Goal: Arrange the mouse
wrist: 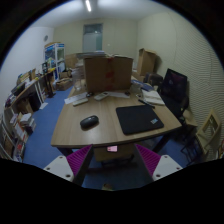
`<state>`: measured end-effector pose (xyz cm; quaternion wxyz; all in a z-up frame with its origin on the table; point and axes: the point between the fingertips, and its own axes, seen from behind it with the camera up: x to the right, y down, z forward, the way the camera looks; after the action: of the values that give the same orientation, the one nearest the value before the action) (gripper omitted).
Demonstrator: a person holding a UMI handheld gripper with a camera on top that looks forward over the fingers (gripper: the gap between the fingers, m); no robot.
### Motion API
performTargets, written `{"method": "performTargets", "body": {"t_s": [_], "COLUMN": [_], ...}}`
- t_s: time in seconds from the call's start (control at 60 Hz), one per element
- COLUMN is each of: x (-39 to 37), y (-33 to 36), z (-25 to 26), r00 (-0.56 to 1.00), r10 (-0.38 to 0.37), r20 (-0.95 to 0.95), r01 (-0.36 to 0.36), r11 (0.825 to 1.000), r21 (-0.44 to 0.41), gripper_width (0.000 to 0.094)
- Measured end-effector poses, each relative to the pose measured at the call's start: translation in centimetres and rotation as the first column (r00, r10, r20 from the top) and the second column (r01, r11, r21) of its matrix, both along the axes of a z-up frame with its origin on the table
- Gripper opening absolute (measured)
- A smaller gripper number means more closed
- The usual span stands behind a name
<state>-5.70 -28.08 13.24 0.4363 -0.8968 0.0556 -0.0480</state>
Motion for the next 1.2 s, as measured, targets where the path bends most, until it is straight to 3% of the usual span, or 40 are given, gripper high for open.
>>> {"method": "performTargets", "body": {"t_s": [0.4,0.583,0.75,0.783,0.967,1.083,1.2], "x": [-5.6,-8.5,-9.7,-9.8,-10.3,-10.7,-10.9], "y": [8.3,14.2,18.0,19.3,24.2,26.5,28.1], "z": [-5.8,-10.3,-14.6,-14.3,-14.5,-14.7,-14.6], "r00": [0.979,0.966,0.95,0.949,0.954,0.952,0.957], "r10": [0.146,0.212,0.282,0.294,0.282,0.304,0.287], "r20": [-0.143,-0.148,-0.133,-0.116,-0.1,-0.038,-0.034], "r01": [-0.141,-0.209,-0.289,-0.298,-0.284,-0.304,-0.285], "r11": [0.989,0.977,0.956,0.954,0.959,0.953,0.958], "r21": [0.045,0.034,-0.041,-0.018,-0.008,-0.003,0.039], "gripper_width": [0.0828,0.083,0.0833,0.0826,0.0819,0.0827,0.0777]}}
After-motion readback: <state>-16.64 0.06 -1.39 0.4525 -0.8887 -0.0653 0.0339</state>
